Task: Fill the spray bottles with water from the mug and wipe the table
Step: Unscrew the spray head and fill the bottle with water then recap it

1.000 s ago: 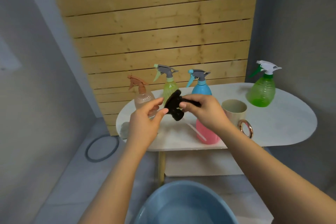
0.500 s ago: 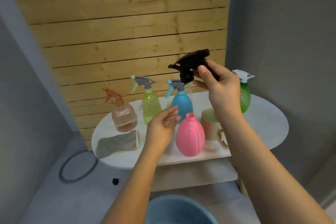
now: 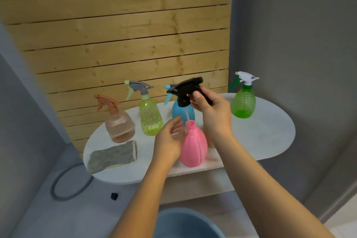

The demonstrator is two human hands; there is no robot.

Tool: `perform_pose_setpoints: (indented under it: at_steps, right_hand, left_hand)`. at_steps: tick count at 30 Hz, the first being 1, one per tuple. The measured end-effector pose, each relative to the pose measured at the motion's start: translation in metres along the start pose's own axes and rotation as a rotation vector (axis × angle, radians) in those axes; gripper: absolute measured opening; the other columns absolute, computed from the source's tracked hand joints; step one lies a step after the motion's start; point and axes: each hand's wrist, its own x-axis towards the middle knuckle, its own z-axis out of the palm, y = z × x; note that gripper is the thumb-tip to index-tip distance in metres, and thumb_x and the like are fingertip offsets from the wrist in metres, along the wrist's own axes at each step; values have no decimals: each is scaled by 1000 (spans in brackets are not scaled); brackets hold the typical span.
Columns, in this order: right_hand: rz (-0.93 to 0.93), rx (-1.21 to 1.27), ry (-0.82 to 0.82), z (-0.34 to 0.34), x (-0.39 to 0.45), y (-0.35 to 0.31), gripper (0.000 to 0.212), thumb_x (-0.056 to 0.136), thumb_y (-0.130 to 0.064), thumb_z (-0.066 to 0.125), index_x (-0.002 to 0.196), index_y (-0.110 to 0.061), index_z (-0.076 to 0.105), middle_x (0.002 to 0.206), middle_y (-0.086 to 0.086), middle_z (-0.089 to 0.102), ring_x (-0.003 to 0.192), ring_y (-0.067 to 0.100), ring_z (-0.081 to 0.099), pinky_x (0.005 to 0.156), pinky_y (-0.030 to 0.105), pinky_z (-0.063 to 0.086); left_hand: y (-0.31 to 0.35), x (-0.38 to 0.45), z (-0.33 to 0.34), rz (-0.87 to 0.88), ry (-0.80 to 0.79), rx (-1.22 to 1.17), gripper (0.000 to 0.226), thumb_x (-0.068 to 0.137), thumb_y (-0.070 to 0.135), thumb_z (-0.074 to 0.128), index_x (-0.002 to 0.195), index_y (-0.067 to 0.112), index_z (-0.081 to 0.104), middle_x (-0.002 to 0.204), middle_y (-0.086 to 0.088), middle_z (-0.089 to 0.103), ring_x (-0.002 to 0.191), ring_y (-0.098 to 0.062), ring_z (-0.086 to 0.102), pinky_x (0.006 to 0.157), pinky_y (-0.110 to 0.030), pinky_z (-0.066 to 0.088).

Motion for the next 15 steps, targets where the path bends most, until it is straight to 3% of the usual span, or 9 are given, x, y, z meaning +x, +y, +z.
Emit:
perform_pose_setpoints:
  at_steps: [3, 6, 10, 15]
  right_hand:
    - [23, -205, -26, -10, -8, 24, 17, 88, -14, 63, 104, -19, 68, 100, 5, 70, 97, 21, 66, 92, 44, 51]
    - [64, -296, -60, -20, -9, 34, 6, 88, -18, 63, 89, -24, 63, 93, 2, 70, 94, 21, 65, 90, 48, 50]
    - [112, -383, -166, -33, 1, 30, 15, 86, -22, 65, 74, -29, 58, 86, 2, 71, 91, 24, 67, 87, 52, 50]
    - [112, -393, -218, -39, -2, 25, 12, 81, -19, 70, 76, -28, 62, 84, 2, 72, 80, 17, 64, 86, 45, 50]
  left_hand:
    - [-4, -1, 1, -7, -15, 55, 46, 89, 12, 62, 132, 16, 49, 114, 3, 60, 95, 2, 56, 73, -1, 44]
    - [-6, -1, 0, -10, 3, 71, 48, 90, 13, 61, 136, 16, 46, 113, 7, 59, 100, -3, 56, 73, -4, 42]
    - [-2, -3, 1, 31, 0, 37, 48, 92, 12, 57, 138, 21, 43, 111, 14, 56, 100, 1, 55, 79, -8, 41]
    - [-2, -1, 4, 57, 48, -10, 31, 91, 14, 59, 122, 18, 59, 101, 17, 60, 92, 10, 56, 75, 0, 42]
